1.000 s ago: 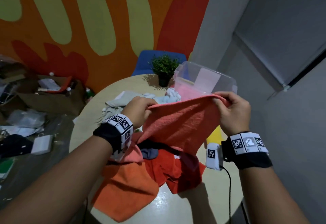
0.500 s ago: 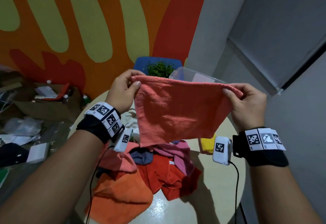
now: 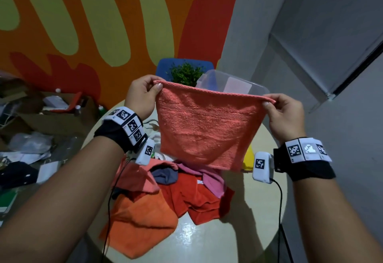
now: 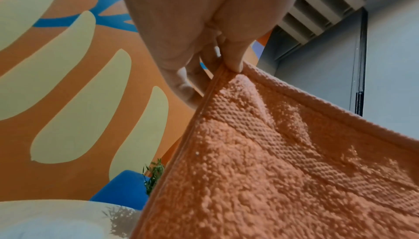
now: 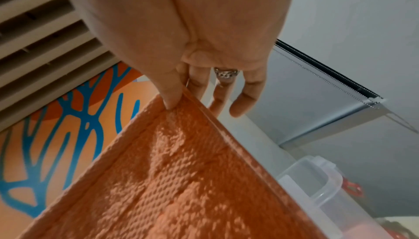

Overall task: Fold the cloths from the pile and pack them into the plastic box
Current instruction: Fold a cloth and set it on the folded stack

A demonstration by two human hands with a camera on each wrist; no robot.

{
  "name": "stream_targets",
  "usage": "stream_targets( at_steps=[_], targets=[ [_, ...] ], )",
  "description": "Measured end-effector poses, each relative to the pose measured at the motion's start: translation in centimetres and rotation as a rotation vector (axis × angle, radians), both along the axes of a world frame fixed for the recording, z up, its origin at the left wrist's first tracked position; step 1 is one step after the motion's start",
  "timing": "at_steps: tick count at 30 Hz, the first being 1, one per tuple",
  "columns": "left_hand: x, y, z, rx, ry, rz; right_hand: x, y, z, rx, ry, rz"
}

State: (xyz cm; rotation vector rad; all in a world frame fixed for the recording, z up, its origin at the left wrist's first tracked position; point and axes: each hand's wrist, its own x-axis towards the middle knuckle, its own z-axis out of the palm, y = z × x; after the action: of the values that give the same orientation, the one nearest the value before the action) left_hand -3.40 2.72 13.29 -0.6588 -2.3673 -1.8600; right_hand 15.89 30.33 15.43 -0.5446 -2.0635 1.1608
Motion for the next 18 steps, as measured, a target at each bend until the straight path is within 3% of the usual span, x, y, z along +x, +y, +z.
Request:
stream_targets(
  at_steps=[4, 8, 10, 12, 14, 16, 18],
  targets=[
    [-0.3, 0.6, 0.8, 0.067, -0.012, 0.06, -0.5, -0.4, 0.4, -0.148, 0.091, 0.035],
    [0.0, 0.1, 3.1, 0.292, -0.03, 0.055, -0.1, -0.8, 1.9, -0.302, 0.187, 0.128],
    [0.8, -0.6, 3.3, 0.288, -0.056, 0.028, 0.3, -0.9, 1.7, -0.378, 0.168, 0.184],
    [1.6, -1.8, 1.8, 0.165, -0.135, -0.057, 1.0, -1.3, 0.0, -0.419, 0.081, 0.23],
    [2.5, -3.0, -0.7, -0.083, -0.209, -0.199, 1.8, -1.7, -3.1, -0.444, -0.055, 0.267],
    [3.8, -3.9, -4.1, -0.474, -0.219, -0.374, 2.5, -1.8, -7.6, -0.471, -0.307, 0.266],
    [5.1, -4.8, -8.0, -0.727, -0.379, -0.377, 3.6, -2.3, -12.1, -0.493, -0.619, 0.257]
  ],
)
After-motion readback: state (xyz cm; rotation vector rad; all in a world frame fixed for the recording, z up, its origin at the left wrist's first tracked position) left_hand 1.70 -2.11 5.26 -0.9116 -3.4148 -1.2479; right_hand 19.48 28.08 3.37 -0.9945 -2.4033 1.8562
